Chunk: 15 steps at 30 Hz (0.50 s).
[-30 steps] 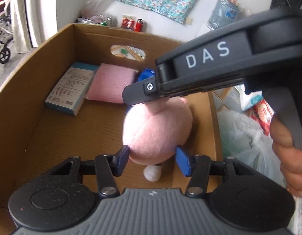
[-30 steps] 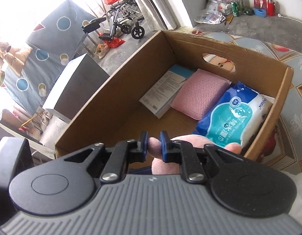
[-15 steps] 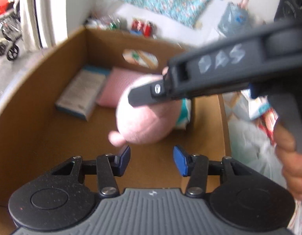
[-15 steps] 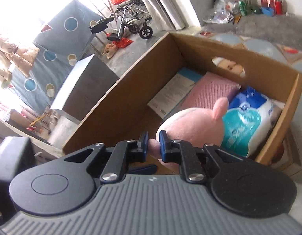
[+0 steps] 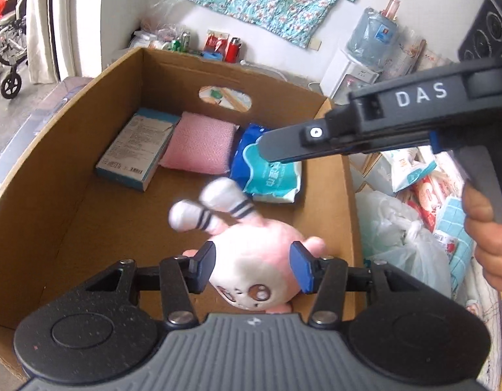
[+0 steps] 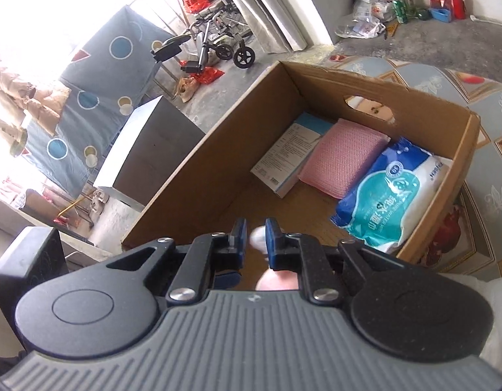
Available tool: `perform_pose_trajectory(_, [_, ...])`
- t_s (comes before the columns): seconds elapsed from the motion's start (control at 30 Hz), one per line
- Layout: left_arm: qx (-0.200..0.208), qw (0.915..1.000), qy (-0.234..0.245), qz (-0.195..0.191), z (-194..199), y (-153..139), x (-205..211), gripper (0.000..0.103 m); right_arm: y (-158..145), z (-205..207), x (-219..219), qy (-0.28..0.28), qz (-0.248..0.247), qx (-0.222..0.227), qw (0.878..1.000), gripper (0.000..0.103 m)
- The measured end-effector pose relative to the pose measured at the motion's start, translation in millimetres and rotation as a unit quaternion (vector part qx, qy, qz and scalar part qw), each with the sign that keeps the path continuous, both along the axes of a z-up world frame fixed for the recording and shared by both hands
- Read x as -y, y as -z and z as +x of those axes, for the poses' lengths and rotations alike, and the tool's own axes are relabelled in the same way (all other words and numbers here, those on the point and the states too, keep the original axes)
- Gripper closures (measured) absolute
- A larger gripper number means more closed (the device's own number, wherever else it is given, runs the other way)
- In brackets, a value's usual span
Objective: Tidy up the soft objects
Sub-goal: 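Open the right gripper to drop the bunny into the box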
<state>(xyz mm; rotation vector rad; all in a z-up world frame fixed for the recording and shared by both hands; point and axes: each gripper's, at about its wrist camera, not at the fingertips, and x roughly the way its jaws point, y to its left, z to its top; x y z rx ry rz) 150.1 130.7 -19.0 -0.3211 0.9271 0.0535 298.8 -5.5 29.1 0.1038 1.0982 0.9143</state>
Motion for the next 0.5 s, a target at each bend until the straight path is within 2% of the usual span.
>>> perform_pose_trajectory(0.33, [-0.017,0.9996,-0.023,0.003,6,9,-7,0.052,-15,-19,26,0.024,0.014,0.025,0.999,0.088])
perform_pose_trajectory(0.5, [-0.028,0.9990,-0.033,-0.005,9,14,-10,0.052,-11,-21,36,0.036,0.011,0.025,0.999,0.085])
